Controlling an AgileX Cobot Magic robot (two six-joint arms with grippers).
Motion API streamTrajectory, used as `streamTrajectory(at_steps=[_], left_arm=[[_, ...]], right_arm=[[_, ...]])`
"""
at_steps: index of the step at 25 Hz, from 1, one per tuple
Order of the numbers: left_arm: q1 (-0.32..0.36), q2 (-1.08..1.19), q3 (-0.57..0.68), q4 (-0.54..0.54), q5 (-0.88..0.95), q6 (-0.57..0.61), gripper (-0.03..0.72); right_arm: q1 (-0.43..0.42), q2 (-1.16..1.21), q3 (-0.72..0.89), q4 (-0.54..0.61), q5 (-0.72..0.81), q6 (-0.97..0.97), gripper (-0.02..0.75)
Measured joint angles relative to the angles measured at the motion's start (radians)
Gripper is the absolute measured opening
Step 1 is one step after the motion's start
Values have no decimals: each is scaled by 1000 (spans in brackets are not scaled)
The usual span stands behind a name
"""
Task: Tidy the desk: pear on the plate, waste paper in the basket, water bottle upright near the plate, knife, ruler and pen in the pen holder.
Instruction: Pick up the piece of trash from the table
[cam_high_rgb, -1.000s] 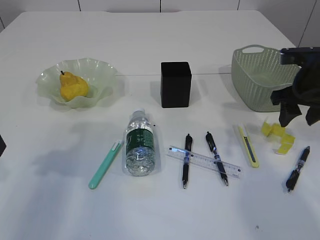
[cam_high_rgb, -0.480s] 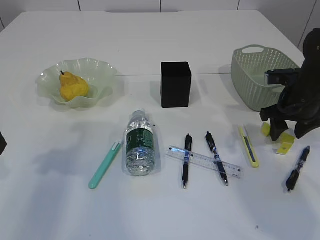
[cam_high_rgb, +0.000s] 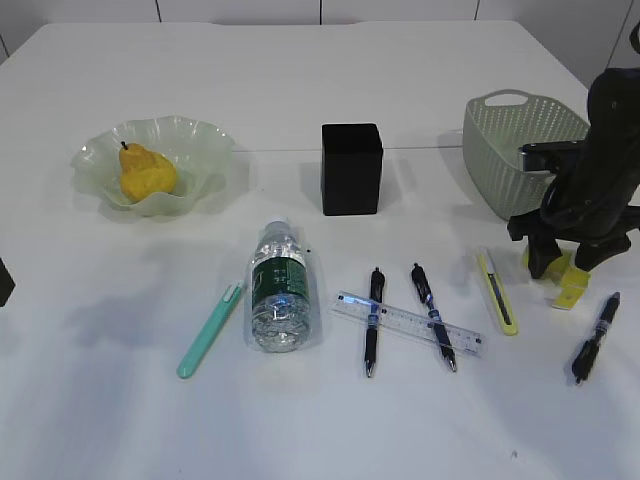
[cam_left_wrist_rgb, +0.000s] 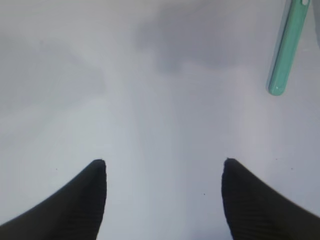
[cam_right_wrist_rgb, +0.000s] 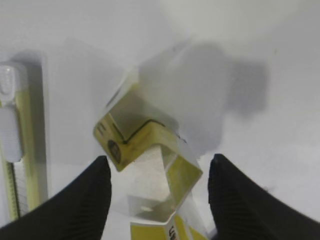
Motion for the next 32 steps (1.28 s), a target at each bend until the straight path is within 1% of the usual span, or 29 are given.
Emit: streamTrajectory(at_steps=[2,4,10,16,20,28,32], left_arm=[[0,0,0,0,-2,0,509],[0,0,0,0,-3,0,509],[0,0,0,-2,-10,2,508],[0,0,0,-3,-10,2,508],[0,0,0,-4,-10,2,506],[0,0,0,-4,-10,2,498],[0,0,0,-4,-10,2,492]], right_arm=[[0,0,-2,-7,0,2,423],[0,0,-2,-18,0,4,371],[0,0,-2,-23,0,5,168],[0,0,-2,-24,0,8,12],[0,0,-2,-24,0,8,-10],[0,0,-2,-16,32,8,-13],[0,-36,-2,-2,42,6,-13]])
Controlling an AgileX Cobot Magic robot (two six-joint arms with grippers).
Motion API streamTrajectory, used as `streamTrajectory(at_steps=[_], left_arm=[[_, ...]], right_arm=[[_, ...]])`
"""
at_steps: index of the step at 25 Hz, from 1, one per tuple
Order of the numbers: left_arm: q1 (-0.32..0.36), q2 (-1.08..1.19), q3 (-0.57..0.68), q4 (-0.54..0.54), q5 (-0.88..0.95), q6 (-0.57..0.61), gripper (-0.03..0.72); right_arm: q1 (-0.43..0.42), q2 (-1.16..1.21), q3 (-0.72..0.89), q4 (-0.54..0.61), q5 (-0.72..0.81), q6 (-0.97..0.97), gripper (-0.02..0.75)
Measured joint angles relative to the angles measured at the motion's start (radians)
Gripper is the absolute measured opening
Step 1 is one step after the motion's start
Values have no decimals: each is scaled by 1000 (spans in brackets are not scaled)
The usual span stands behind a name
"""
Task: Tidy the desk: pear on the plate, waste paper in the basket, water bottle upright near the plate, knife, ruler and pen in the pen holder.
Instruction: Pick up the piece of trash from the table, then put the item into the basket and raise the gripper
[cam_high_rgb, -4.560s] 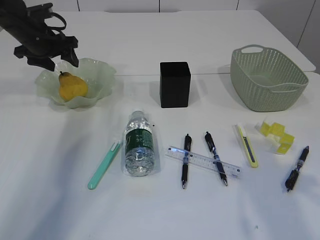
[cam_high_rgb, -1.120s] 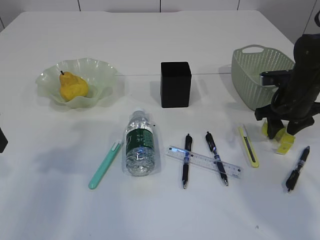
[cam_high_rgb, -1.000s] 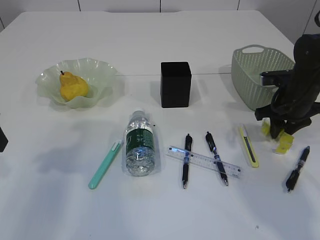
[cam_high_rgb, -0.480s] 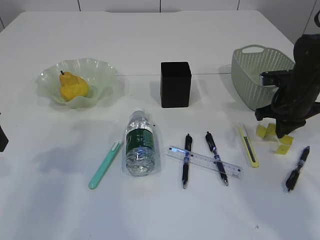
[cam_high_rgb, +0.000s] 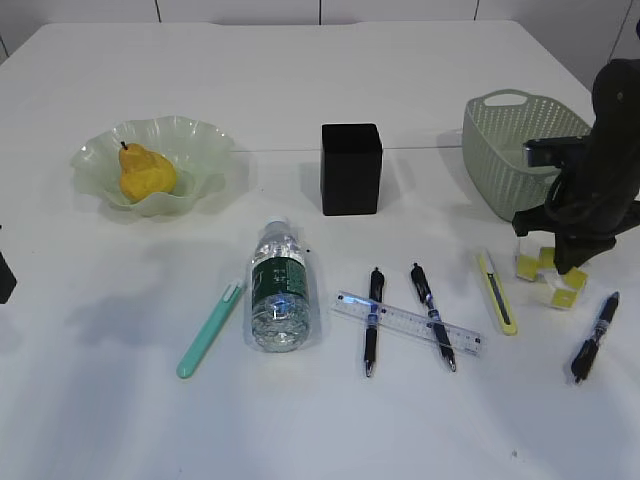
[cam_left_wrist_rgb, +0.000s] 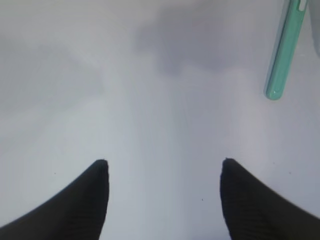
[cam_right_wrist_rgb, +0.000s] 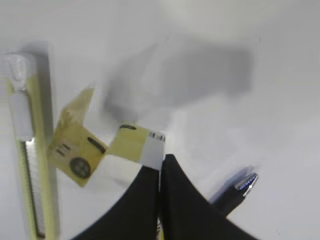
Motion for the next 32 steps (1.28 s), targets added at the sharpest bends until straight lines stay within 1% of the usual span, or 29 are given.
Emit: streamTrajectory(at_steps=[8,15,19,23,28,32], left_arm=[[0,0,0,-2,-24,0,488],[0,0,0,-4,-29,0,483],[0,0,0,-5,-29,0,482],[0,0,0,-9,-29,0,477],[0,0,0,-31,-30,0,475],[0,0,0,-37,-33,0,475]], right_arm=[[0,-125,-7,43,37,-30,-13],[0,-159,-148,51,39,-22,-13],[0,-159,-232,41,-20,43,-13],[0,-103,-333,14,-52,107,-13],[0,15,-445,-49,-66,203,-13],[0,113,-521,-64,-70,233,-13]])
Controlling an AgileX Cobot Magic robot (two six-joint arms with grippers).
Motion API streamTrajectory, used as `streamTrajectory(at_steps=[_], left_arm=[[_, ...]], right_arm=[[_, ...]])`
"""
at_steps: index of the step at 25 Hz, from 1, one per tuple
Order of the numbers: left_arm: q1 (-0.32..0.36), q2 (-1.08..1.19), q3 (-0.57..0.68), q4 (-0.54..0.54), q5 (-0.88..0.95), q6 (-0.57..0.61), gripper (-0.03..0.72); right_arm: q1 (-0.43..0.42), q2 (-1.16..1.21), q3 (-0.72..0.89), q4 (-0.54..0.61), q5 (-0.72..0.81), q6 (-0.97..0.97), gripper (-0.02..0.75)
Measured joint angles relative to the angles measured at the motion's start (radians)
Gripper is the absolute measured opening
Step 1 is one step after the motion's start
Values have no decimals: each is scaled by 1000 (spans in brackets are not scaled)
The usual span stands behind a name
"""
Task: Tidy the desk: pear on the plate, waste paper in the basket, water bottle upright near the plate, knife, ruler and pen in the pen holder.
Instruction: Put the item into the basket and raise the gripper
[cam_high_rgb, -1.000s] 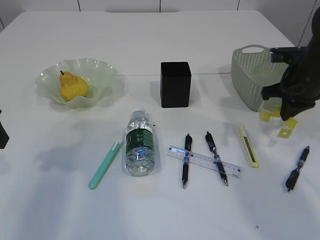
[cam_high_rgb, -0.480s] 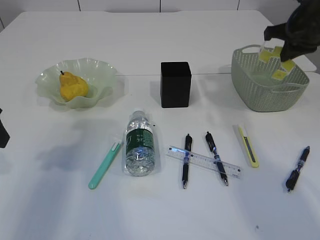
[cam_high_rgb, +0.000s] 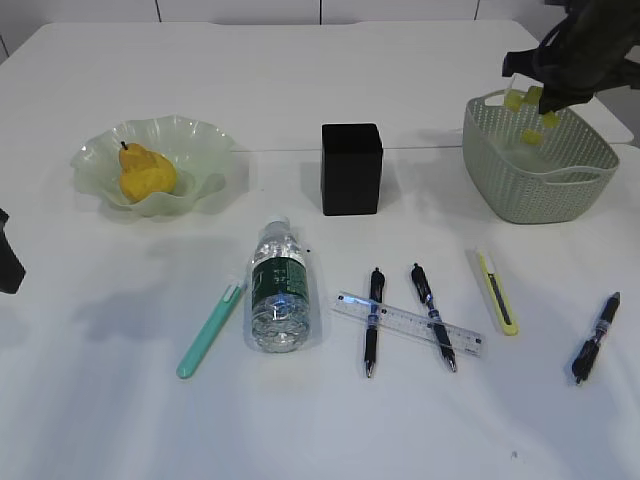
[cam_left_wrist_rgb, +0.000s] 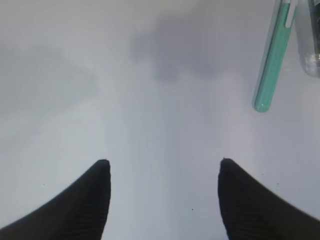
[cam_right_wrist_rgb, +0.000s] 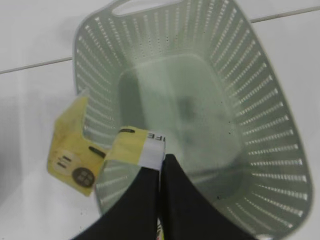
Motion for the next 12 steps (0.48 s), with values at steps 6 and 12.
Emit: streamTrajectory(at_steps=[6,12], left_arm=[[0,0,0,-2,-11,0,475],[0,0,0,-4,-14,0,474]], right_arm=[[0,108,-75,-42,-15,66,-10],[-2,142,-96,-77,-24,106,98]])
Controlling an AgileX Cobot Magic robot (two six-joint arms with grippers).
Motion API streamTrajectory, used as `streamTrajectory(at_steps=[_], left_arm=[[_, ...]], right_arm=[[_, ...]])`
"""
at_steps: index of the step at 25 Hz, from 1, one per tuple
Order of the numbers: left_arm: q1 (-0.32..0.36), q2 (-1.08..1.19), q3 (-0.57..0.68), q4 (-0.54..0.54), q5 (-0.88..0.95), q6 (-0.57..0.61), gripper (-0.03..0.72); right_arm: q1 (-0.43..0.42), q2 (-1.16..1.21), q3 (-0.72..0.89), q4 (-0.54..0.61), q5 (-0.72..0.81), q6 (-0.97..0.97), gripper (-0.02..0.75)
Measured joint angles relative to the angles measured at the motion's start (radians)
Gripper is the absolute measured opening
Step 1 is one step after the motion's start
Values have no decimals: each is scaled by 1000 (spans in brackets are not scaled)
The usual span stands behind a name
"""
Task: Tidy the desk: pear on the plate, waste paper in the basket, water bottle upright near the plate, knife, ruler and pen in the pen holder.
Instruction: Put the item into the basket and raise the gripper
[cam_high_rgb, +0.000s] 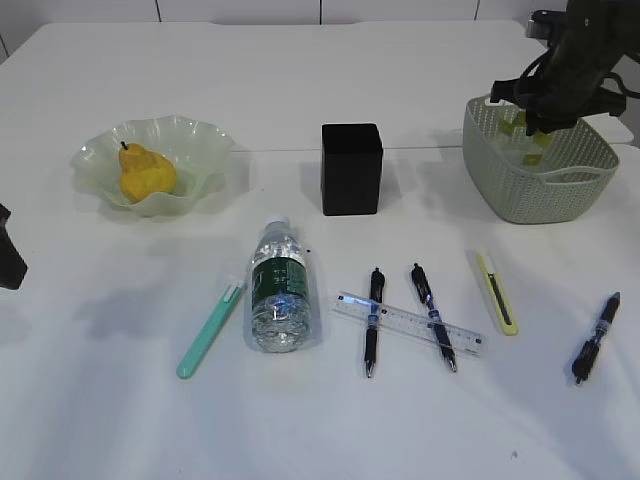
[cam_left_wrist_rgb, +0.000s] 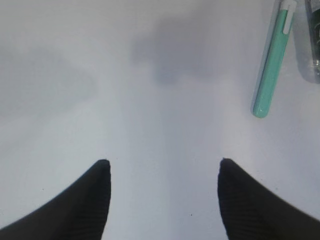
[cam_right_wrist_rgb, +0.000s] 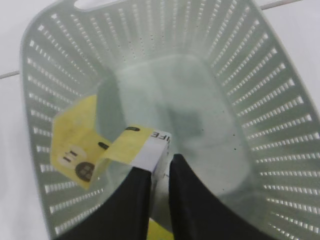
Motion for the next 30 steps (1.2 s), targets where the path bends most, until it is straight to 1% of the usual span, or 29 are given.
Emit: streamTrajectory(at_steps=[2,7,9,11,13,16,23,26,30], left_arm=[[0,0,0,0,0,0,474],[0,0,0,0,-2,0,473],[0,0,0,0,-3,0,472],[0,0,0,0,-4,0,471],[0,0,0,0,-4,0,471],[0,0,0,0,-4,0,471],[0,0,0,0,-6,0,471],[0,0,0,0,-8,0,471],[0,0,0,0,-18,0,465]], right_arm=[[-4,0,0,0,0,4,160],[-10,2,-16,6,5,8,366],[-11,2,-27,18,21,8,434],[-11,2,-33,31,32,8,476],[-11,2,-33,36,45,8,495],[-11,2,-33,43,77,6,503],[-11,-54,-33,141,149,-108,505],[-11,-115,-33,164,215,-149,505],[-11,-187,-31,209,352,-225,503]])
